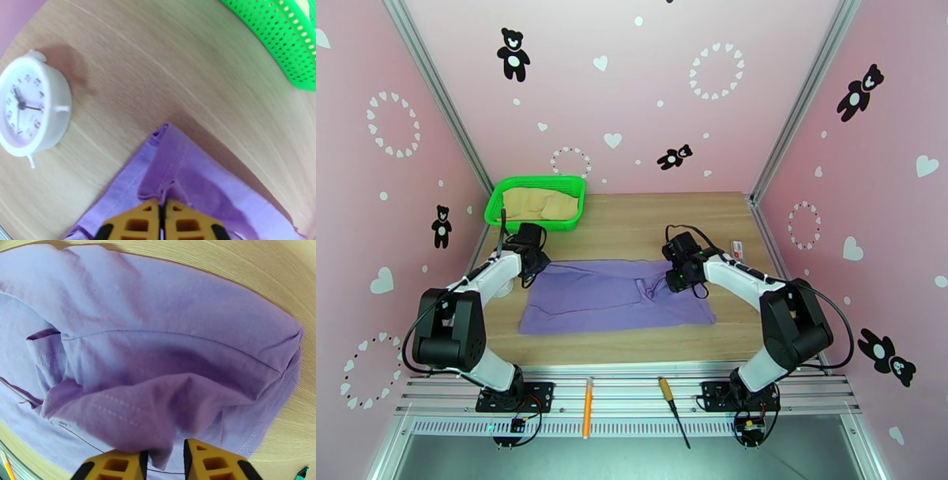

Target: Fold and stack the mixed laundry pile

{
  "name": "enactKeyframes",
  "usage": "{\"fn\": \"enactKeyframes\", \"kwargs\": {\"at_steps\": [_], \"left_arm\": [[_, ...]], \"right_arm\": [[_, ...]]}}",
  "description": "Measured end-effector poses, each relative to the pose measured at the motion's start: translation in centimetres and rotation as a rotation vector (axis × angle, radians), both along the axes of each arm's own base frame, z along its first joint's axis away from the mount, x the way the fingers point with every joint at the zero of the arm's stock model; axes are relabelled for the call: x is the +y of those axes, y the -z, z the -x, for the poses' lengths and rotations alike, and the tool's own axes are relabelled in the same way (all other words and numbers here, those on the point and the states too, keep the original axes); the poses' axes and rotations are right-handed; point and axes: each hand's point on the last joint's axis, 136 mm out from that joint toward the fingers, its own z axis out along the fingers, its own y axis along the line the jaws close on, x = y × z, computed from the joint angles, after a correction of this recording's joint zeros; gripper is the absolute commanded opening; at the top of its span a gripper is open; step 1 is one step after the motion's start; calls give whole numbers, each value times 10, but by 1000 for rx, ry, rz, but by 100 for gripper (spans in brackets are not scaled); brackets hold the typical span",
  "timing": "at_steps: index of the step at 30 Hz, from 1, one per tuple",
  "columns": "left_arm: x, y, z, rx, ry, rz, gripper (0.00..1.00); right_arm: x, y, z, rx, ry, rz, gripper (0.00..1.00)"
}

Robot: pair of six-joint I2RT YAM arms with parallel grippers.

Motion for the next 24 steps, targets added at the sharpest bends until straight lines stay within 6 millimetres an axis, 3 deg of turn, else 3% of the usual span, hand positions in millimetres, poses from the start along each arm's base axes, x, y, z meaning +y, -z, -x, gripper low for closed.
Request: {"fn": "enactKeyframes", "kwargs": {"at_steps": [1, 2, 7, 10, 13, 17, 20, 24], "left_arm": [[1, 0, 2, 5, 1, -8, 49], [3, 2, 6, 18, -2, -19, 55], [10, 9, 23, 71, -12, -52, 57], [11, 3, 28, 68, -15, -57, 47], [10, -5, 26, 57, -9, -54, 26], [3, -8, 4, 53, 12, -28, 3], [-5, 7, -10, 72, 31, 3, 2], [-9, 39, -10, 141, 32, 25, 0]], "right_arm": [[0, -1, 1, 0, 1, -1, 34], [-1, -2, 2, 2, 2, 0, 35], [-5, -8, 11, 19, 6, 7, 38], [-6, -11, 15, 31, 4, 9, 38], [-2, -20, 12, 33, 1, -4, 38], [15, -42, -19, -7, 4, -43, 49], [21, -42, -31, -11, 18, -51, 56], [13, -23, -19, 44, 62, -27, 56]]}}
